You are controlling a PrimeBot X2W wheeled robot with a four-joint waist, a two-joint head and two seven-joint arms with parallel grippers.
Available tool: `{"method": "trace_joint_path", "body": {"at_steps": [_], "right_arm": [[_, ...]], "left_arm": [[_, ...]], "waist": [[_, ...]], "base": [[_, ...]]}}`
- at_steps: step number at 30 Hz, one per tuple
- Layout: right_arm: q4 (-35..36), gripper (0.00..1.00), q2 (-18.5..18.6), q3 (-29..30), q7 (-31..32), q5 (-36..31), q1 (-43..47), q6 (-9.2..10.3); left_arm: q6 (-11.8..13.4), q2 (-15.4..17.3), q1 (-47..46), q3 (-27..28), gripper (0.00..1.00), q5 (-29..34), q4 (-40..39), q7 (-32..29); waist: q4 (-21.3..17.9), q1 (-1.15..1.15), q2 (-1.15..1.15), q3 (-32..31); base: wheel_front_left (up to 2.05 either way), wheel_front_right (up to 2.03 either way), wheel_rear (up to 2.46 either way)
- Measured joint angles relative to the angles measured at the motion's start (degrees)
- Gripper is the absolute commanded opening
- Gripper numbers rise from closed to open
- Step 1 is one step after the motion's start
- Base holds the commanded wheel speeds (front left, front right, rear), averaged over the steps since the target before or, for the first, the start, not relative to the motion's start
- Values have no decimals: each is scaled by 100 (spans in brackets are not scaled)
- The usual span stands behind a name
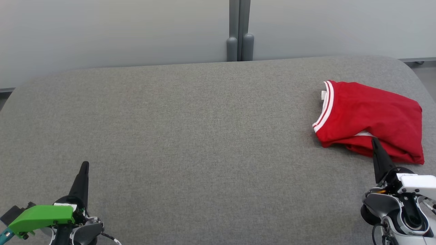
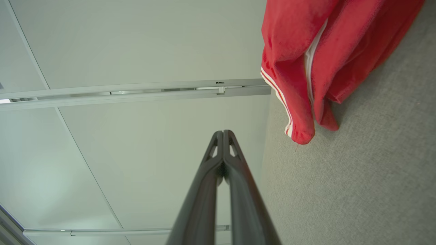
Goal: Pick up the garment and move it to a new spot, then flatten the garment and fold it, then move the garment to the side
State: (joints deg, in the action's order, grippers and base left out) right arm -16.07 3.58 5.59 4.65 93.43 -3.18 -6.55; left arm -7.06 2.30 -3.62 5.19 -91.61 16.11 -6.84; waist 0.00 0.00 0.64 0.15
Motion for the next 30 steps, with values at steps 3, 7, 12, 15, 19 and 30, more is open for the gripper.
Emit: {"method": "trace_joint_path", "body": {"at_steps": [3,7,12,15,19,30], "right_arm": [[-1,0,-1,0,0,0,0,0],[-1,0,-1,1,0,0,0,0],[-3,0,-1,2,0,0,0,0],[-4,0,-1,2,0,0,0,0],[-7,0,-1,4,0,0,-1,0],[-9,0,-2,9,1,0,-2,0]], "left_arm": [[0,0,0,0,0,0,-1,0],[0,-1,0,0,0,0,-2,0],[0,-1,0,0,0,0,-4,0],[0,-1,0,-1,0,0,-5,0],[0,-1,0,-1,0,0,-7,0],[0,-1,0,-2,0,0,-10,1]], "waist": [[0,0,0,0],[0,0,0,0],[0,0,0,0],[0,0,0,0],[0,0,0,0],[-1,0,0,0]], "base": [[0,0,0],[0,0,0],[0,0,0],[0,0,0],[0,0,0],[0,0,0]]}}
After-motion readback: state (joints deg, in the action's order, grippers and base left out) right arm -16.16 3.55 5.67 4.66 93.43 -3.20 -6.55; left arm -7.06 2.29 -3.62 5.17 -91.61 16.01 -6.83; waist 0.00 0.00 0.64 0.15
